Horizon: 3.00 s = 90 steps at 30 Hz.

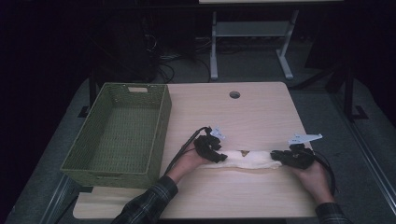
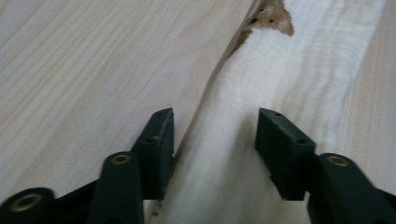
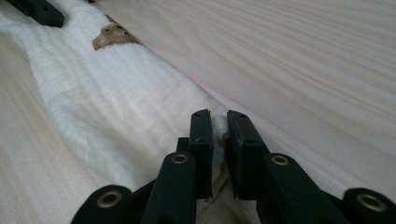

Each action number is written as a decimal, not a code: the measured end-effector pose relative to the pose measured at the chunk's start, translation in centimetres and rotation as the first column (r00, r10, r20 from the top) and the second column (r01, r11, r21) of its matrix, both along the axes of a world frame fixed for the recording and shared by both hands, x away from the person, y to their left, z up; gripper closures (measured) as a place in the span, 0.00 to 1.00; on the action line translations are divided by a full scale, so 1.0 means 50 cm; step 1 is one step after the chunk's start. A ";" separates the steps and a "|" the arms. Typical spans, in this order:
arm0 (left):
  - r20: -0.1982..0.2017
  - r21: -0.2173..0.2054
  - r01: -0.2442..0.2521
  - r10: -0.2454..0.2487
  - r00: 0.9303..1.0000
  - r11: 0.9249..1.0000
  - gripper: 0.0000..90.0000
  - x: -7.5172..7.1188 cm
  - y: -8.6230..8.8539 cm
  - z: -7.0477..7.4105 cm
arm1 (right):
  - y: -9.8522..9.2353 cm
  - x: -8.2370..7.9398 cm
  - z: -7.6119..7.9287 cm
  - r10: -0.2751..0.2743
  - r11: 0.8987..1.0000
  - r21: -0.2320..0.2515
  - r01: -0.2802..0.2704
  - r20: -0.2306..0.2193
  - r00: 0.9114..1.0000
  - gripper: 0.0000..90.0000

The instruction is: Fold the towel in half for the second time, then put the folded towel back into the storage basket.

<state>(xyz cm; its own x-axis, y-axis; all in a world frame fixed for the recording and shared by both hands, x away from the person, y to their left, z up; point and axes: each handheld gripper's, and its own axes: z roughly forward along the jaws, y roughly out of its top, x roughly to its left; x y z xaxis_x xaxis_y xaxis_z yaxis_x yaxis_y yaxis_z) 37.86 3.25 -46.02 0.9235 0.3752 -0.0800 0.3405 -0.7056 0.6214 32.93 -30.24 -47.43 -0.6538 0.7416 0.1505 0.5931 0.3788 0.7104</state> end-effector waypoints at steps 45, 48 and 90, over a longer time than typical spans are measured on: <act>0.075 -0.183 -0.035 0.049 0.996 0.983 0.94 -0.051 0.102 0.197 | 0.053 0.042 0.158 0.018 0.998 0.047 -0.028 0.194 0.981 0.94; 0.085 -0.189 -0.046 0.063 0.994 0.981 0.94 -0.052 0.118 0.217 | 0.068 0.053 0.173 0.031 0.998 0.049 -0.042 0.207 0.978 0.94; 0.210 -0.232 -0.265 0.314 0.926 0.936 0.94 -0.099 0.408 0.373 | 0.367 0.188 0.339 0.258 0.954 0.061 -0.293 0.329 0.908 0.94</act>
